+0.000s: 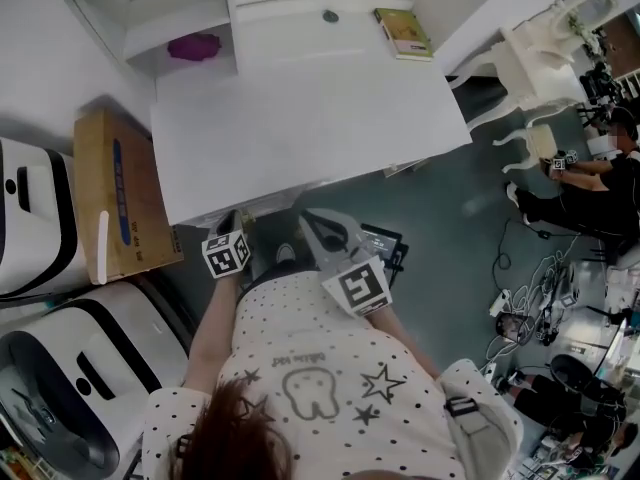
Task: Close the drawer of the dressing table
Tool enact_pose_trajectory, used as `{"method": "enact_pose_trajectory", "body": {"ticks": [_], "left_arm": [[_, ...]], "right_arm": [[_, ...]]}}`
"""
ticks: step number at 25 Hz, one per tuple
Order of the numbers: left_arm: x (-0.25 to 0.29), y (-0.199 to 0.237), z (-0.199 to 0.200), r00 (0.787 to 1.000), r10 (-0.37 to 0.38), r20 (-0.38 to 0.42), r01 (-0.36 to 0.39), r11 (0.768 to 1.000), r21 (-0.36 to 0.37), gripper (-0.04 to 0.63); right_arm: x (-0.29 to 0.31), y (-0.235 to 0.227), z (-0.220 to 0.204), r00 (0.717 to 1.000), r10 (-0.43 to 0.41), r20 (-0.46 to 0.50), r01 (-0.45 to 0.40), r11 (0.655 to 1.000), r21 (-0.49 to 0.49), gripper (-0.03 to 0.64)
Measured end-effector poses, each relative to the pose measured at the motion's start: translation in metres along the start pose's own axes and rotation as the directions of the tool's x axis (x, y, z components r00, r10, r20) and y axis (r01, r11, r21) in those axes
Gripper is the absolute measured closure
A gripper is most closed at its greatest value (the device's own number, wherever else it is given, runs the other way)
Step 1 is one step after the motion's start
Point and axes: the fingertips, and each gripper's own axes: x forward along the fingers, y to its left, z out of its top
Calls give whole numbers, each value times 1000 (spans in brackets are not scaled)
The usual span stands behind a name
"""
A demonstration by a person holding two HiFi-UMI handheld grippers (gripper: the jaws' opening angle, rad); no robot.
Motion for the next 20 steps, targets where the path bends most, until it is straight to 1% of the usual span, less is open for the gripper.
{"method": "enact_pose_trajectory", "body": {"ticks": [6,10,14,17,20], "left_arm": [[-22,-9,13,998,-33,60,29,998,61,601],[-42,-16,32,990,-53,128,41,995,94,601],[-58,-25,45,983,-65,172,41,990,138,601],[-70,-37,60,974,-88,208,54,985,161,601],[-83,-53,83,958,-127,257,83,981,176,601]], "right_arm": [[8,12,3,999,35,10,-35,999,-5,618],[9,15,4,999,41,21,-41,999,-7,618],[10,19,3,998,53,27,-53,999,-1,618],[10,21,3,997,65,29,-65,998,6,618],[13,20,3,997,73,31,-74,997,10,618]]}}
